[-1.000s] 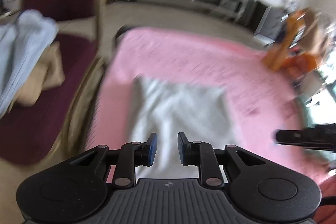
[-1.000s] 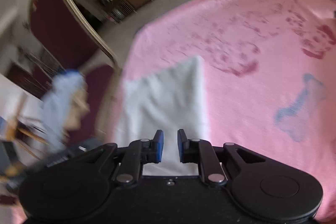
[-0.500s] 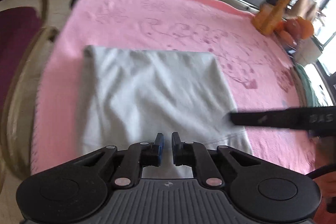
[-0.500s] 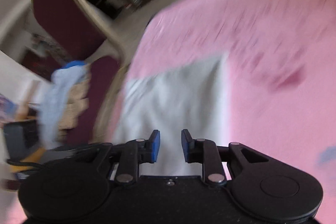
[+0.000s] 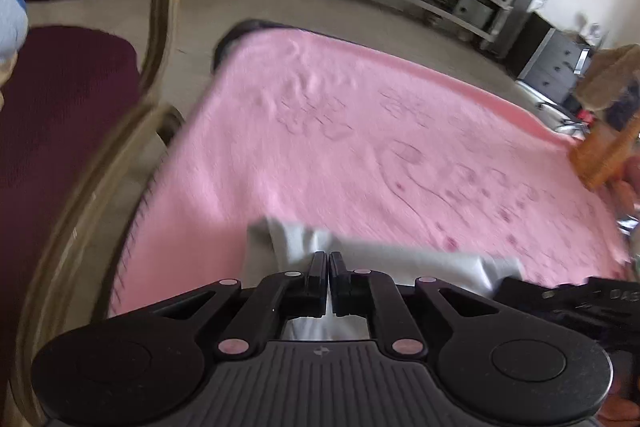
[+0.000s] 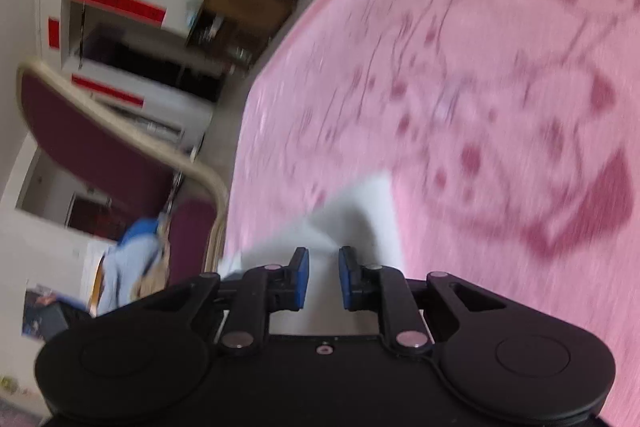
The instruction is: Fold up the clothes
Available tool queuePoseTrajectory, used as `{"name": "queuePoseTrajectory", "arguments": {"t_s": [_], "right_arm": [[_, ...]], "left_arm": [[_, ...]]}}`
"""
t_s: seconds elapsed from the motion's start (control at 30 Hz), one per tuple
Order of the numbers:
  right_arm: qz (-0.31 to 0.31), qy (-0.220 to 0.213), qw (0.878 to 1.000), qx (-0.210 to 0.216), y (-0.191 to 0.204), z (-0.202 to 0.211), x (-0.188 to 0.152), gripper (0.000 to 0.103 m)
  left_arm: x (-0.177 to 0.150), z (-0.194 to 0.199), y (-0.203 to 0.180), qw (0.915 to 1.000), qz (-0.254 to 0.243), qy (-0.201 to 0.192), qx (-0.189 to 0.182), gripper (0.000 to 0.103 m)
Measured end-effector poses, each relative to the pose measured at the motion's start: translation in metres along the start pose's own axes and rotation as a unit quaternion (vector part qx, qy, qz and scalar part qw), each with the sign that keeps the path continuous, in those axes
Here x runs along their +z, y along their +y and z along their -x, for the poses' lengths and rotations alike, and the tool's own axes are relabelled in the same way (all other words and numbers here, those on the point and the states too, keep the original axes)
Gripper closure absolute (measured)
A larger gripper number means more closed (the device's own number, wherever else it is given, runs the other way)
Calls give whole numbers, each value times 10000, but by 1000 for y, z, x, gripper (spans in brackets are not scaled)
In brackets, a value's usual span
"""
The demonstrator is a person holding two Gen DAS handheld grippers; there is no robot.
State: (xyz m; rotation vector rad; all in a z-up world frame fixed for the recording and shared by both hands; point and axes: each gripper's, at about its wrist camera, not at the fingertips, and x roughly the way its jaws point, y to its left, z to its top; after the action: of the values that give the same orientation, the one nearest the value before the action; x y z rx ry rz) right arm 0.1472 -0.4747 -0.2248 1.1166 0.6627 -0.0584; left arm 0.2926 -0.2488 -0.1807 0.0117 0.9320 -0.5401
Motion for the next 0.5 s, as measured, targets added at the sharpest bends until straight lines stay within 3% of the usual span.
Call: {"name": "queuePoseTrajectory", "arguments": {"t_s": [0.07,0.17,0.3,0.43,0.5], "right_arm": [[-17,-303,9995,-83,-5,1,6,91],[-221,-651,9976,-111,-19,5,10,99],[-551,-972,9927,-464,-26,15,7,90],[-290,-895,9915,-902,-6,49,-3,84],[-89,-772,9918,-1011,7,71,-10,84]], "left_arm": [[4,-4,10,9997,232,-8,90,92],[9,6,16,9977,297,-254,563,92],[12,30,25,9910,440,-537,1143,95],[4,74,34,9905,514,-538,1153,95],[-7,98,33,9928,472,-576,933,94]]}}
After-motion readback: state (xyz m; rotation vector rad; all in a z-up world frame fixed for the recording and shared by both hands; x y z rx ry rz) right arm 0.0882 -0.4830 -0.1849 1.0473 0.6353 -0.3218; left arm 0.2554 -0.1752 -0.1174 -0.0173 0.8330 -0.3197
